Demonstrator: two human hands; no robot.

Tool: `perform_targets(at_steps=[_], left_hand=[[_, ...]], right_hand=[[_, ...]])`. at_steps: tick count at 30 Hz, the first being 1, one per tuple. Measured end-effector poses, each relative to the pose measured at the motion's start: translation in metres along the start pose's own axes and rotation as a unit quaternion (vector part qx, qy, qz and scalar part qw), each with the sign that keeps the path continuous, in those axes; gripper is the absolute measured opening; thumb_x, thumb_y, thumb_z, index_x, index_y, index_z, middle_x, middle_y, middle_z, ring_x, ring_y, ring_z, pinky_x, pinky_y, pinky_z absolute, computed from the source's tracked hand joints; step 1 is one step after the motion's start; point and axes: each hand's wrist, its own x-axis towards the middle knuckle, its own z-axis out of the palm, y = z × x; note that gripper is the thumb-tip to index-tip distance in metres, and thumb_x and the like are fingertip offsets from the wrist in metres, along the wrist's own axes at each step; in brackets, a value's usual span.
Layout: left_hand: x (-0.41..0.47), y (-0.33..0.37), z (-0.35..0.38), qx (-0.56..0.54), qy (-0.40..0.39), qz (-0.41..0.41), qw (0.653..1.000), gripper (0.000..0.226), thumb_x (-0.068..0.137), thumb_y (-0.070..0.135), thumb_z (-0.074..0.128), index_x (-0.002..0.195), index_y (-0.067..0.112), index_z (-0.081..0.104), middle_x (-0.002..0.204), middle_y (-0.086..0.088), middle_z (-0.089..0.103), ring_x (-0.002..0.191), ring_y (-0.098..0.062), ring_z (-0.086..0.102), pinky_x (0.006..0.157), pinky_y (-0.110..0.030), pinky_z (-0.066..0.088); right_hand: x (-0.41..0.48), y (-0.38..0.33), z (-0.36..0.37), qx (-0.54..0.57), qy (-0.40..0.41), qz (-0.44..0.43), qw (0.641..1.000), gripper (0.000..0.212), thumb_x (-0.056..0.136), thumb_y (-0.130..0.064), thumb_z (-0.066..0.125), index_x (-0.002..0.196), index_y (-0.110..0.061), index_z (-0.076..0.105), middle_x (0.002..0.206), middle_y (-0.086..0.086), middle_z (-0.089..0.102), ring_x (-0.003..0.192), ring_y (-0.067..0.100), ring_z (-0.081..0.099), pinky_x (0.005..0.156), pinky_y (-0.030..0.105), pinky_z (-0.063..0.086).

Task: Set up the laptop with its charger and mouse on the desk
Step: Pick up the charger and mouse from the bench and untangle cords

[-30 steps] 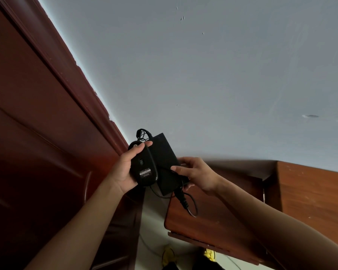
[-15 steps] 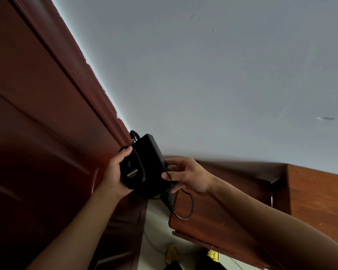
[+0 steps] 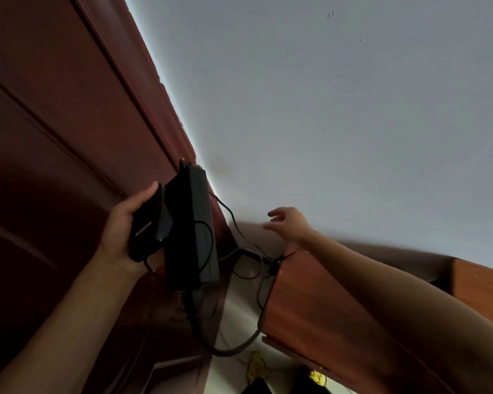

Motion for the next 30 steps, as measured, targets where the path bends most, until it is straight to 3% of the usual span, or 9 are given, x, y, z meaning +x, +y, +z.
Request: perform_targets(at_steps=[5, 8, 11, 14, 18, 22, 24, 27, 30], left_hand=[[-0.022, 0.035, 0.021, 0.023, -0.008, 0.045, 0.999, 0.036, 0.081, 0.040, 0.055, 0.064, 0.014, 0.075, 0.073, 0.000, 0.072, 0.067, -0.016, 0.070, 0.069, -0.028, 0.057], [-0.026, 0.052, 0.025, 0.028, -0.022, 0.063, 0.997, 0.039, 0.081, 0.041, 0.053, 0.062, 0.014, 0.075, 0.071, 0.001, 0.072, 0.067, -0.015, 0.069, 0.070, -0.027, 0.056], [-0.023, 0.070, 0.022, 0.017, -0.038, 0.075, 0.996, 0.039, 0.082, 0.043, 0.053, 0.066, 0.015, 0.074, 0.076, 0.001, 0.072, 0.073, -0.015, 0.069, 0.078, -0.027, 0.054], [-0.007, 0.078, 0.010, -0.009, -0.009, 0.051, 0.999, 0.035, 0.081, 0.043, 0.055, 0.071, 0.014, 0.073, 0.076, -0.001, 0.072, 0.070, -0.017, 0.070, 0.074, -0.031, 0.057], [0.024, 0.063, -0.005, -0.033, 0.028, -0.006, 0.999, 0.025, 0.082, 0.040, 0.059, 0.084, 0.016, 0.067, 0.088, -0.001, 0.068, 0.077, -0.019, 0.069, 0.084, -0.030, 0.053], [0.049, 0.052, 0.004, -0.059, 0.026, -0.018, 0.998, 0.026, 0.075, 0.032, 0.060, 0.058, 0.015, 0.067, 0.065, -0.002, 0.069, 0.061, -0.019, 0.070, 0.060, -0.031, 0.059], [0.061, 0.053, 0.007, -0.075, 0.029, -0.010, 0.997, 0.021, 0.074, 0.031, 0.063, 0.059, 0.016, 0.065, 0.068, 0.000, 0.068, 0.069, -0.018, 0.069, 0.067, -0.031, 0.058], [0.076, 0.059, 0.007, -0.078, 0.029, -0.012, 0.996, 0.012, 0.067, 0.028, 0.068, 0.062, 0.017, 0.064, 0.075, 0.001, 0.065, 0.082, -0.018, 0.066, 0.077, -0.033, 0.056], [0.083, 0.067, 0.012, -0.065, 0.025, -0.010, 0.998, 0.012, 0.065, 0.028, 0.066, 0.069, 0.017, 0.063, 0.079, -0.001, 0.067, 0.078, -0.021, 0.069, 0.071, -0.037, 0.058]], right_hand=[[0.039, -0.087, 0.022, 0.091, -0.032, -0.091, 0.991, 0.062, 0.094, -0.052, 0.050, 0.142, -0.014, 0.044, 0.141, 0.006, 0.050, 0.129, 0.021, 0.047, 0.108, 0.034, 0.036], [0.040, -0.099, 0.046, 0.115, -0.163, -0.084, 0.976, 0.057, 0.098, -0.055, 0.036, 0.128, -0.011, 0.058, 0.116, 0.007, 0.064, 0.108, 0.020, 0.059, 0.091, 0.026, 0.042], [0.020, -0.055, 0.071, 0.106, -0.272, 0.021, 0.956, 0.077, 0.096, -0.064, 0.028, 0.103, 0.002, 0.068, 0.087, 0.021, 0.067, 0.081, 0.026, 0.062, 0.083, 0.032, 0.047], [0.007, 0.013, 0.075, -0.021, -0.259, 0.065, 0.963, 0.085, 0.097, -0.064, 0.015, 0.085, -0.007, 0.076, 0.092, 0.018, 0.074, 0.099, 0.025, 0.065, 0.105, 0.036, 0.036], [-0.022, 0.059, 0.058, -0.097, -0.282, 0.075, 0.952, 0.082, 0.093, -0.070, 0.014, 0.082, -0.021, 0.078, 0.090, -0.001, 0.076, 0.099, 0.014, 0.064, 0.102, 0.035, 0.039], [-0.047, 0.080, 0.052, -0.070, -0.290, 0.065, 0.952, 0.039, 0.102, -0.023, 0.032, 0.110, -0.019, 0.070, 0.117, 0.003, 0.070, 0.112, 0.017, 0.060, 0.106, 0.037, 0.041], [-0.055, 0.081, 0.046, -0.009, -0.288, 0.098, 0.953, 0.039, 0.098, -0.003, 0.037, 0.125, -0.016, 0.062, 0.128, 0.001, 0.063, 0.112, 0.012, 0.055, 0.094, 0.031, 0.047], [-0.062, 0.079, 0.039, 0.060, -0.303, 0.120, 0.943, 0.053, 0.092, 0.011, 0.036, 0.129, -0.020, 0.058, 0.129, -0.004, 0.062, 0.119, 0.006, 0.052, 0.083, 0.018, 0.047], [-0.060, 0.082, 0.033, 0.121, -0.275, 0.093, 0.949, 0.044, 0.091, 0.007, 0.044, 0.119, -0.020, 0.065, 0.117, -0.002, 0.070, 0.119, 0.015, 0.059, 0.092, 0.031, 0.051]])
